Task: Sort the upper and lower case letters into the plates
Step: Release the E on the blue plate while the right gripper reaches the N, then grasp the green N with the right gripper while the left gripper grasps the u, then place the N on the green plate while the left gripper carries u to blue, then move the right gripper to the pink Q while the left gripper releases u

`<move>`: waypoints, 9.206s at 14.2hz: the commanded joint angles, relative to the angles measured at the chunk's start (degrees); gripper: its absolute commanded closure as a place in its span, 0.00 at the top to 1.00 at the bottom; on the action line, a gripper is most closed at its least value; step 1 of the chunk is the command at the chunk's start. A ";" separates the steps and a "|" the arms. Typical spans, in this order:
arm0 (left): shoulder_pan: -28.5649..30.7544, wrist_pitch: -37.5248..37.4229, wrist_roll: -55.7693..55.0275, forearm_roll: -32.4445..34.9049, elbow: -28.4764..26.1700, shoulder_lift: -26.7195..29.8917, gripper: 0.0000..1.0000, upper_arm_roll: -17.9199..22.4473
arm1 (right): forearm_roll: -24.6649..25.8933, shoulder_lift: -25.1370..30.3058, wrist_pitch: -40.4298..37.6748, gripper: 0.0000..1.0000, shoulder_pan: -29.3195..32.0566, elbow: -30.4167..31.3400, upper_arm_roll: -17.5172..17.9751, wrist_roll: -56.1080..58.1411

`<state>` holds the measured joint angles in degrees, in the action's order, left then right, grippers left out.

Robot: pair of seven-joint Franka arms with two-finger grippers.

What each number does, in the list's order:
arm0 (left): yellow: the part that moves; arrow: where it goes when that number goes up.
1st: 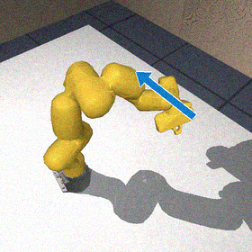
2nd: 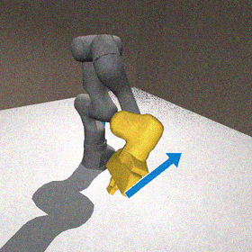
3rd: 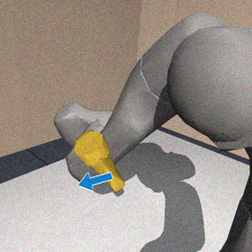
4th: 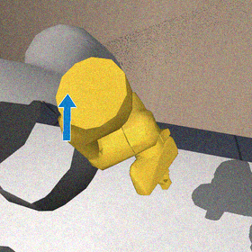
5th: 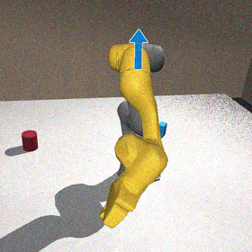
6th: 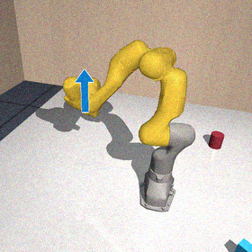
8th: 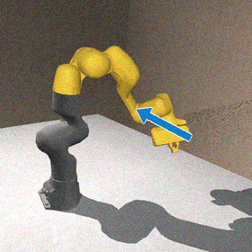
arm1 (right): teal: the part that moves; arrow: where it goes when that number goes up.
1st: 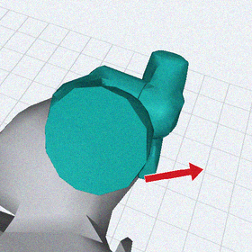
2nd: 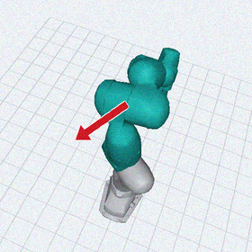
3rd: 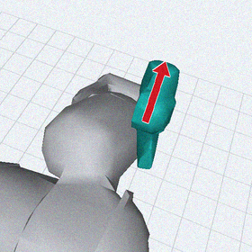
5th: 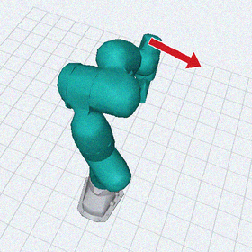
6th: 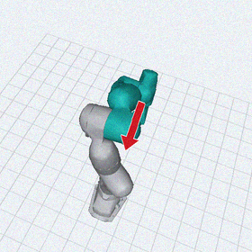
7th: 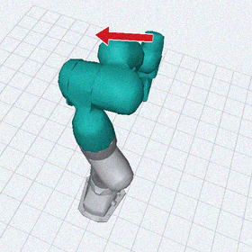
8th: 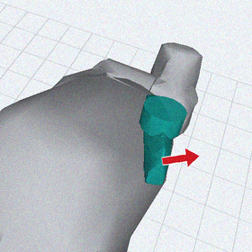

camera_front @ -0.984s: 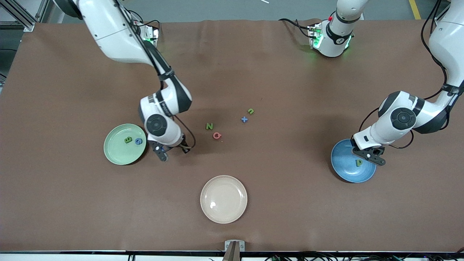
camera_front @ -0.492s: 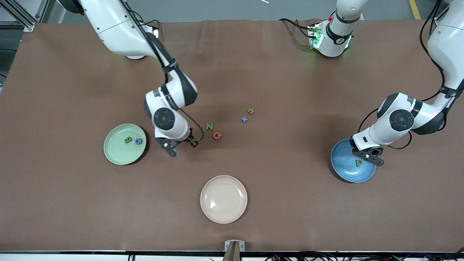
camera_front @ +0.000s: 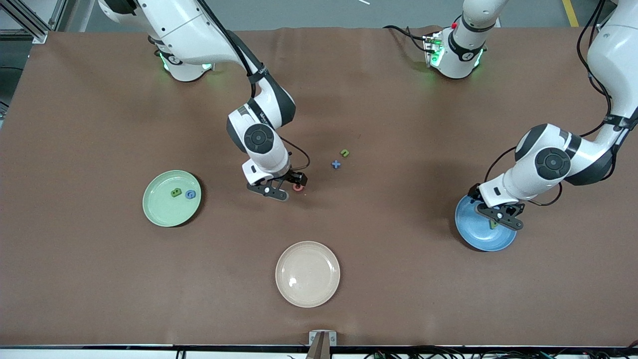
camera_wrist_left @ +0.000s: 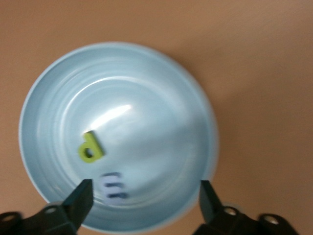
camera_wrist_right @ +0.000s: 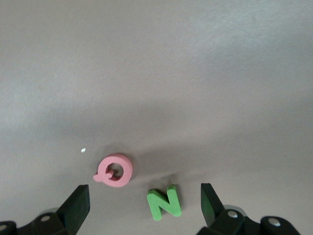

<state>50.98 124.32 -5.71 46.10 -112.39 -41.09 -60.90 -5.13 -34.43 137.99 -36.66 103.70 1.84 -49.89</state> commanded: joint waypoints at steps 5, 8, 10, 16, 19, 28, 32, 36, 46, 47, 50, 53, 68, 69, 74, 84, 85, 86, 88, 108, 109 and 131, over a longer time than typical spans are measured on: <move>-0.79 -14.53 -21.33 -4.61 0.07 3.57 1.00 -16.42 | 3.55 1.47 12.57 1.00 -0.79 10.20 -0.34 3.21; -2.19 -17.09 -28.02 -6.19 -1.77 3.13 1.00 -22.15 | 3.55 2.00 12.48 1.00 -1.22 10.99 -0.34 3.13; -6.57 -18.06 -30.58 -7.60 -2.39 3.13 1.00 -22.51 | 3.55 2.17 12.22 0.99 -1.66 10.99 -0.34 2.69; -22.66 -12.11 -37.79 -7.60 -1.96 1.90 1.00 -17.16 | 3.55 4.10 10.56 0.91 -3.42 12.58 -0.43 0.84; -32.05 -6.13 -41.73 -7.52 -1.43 1.90 1.00 -9.79 | 3.55 4.72 10.02 0.90 -2.90 11.96 -0.69 1.02; -43.50 -3.74 -46.76 -6.73 -0.28 -0.21 1.00 -1.07 | 5.92 4.72 8.62 0.86 -3.42 12.49 -0.87 0.93; -49.47 1.25 -46.58 -2.25 -0.38 -0.48 1.00 4.99 | 7.50 4.55 8.62 0.73 -3.69 12.49 -0.87 0.84; -50.89 3.65 -46.76 -2.24 -0.11 -0.57 0.98 7.02 | 7.60 4.19 8.97 0.71 -3.77 12.31 -0.96 0.76; -55.11 8.22 -45.97 0.13 -0.29 -1.88 0.89 13.00 | 8.47 3.05 9.32 0.59 -4.30 11.17 -1.13 -0.83; -55.72 8.22 -45.88 0.22 -0.37 -1.88 0.87 13.61 | 8.47 2.96 9.32 0.58 -4.30 10.82 -1.13 -0.83; -58.44 8.31 -46.75 0.13 -0.29 -1.88 0.77 15.90 | 8.56 1.91 9.32 0.56 -4.30 9.59 -1.49 -0.83; -58.36 8.31 -46.85 0.13 -0.37 -1.80 0.71 15.99 | 8.56 1.82 9.32 0.52 -4.21 9.24 -1.83 -0.83; -58.45 8.31 -46.85 0.13 -0.11 -1.88 0.45 16.25 | 8.74 6.64 -3.04 0.00 7.80 6.26 -2.54 15.12; -58.45 8.31 -46.85 0.13 -0.02 -1.88 0.45 16.25 | 8.74 7.61 -5.60 0.00 10.44 5.73 -2.45 19.35; -58.45 9.27 -46.85 0.13 -0.02 -2.23 0.36 16.34 | 8.65 11.13 -9.58 0.00 25.29 5.89 -2.45 38.52; -58.36 9.54 -45.71 0.22 0.07 -2.32 0.19 16.34 | 8.47 11.84 2.80 0.00 35.07 19.24 -2.36 50.68; -58.27 9.54 -45.70 0.31 0.07 -2.24 0.17 16.34 | 8.47 12.19 3.16 0.00 35.16 20.12 -2.36 50.68; -58.27 9.62 -45.70 0.57 0.07 -2.15 0.16 16.43 | 8.47 12.89 3.17 0.00 35.42 20.92 -2.36 51.46; -58.01 9.54 -46.14 0.57 0.07 -1.97 0.09 16.34 | 8.47 13.95 3.08 0.01 37.17 22.50 -2.36 53.66; 3.83 -18.16 4.00 -1.72 -0.20 1.90 0.07 -17.50 | 6.29 12.74 -12.04 1.00 21.48 7.93 -1.84 18.94; 7.00 -15.89 8.57 -1.45 -0.20 1.11 0.07 -15.50 | 3.75 10.81 -12.04 1.00 19.36 5.57 -1.84 14.34; -6.95 -0.48 -0.44 0.66 5.87 -4.61 0.08 9.75 | 0.13 -3.19 -10.46 1.00 1.06 -8.34 -2.45 -37.29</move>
<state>44.59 123.95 -4.77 45.93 -107.35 -44.44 -51.39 -5.73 -37.51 128.21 -35.09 95.48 -0.07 -83.78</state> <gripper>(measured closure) 0.740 0.000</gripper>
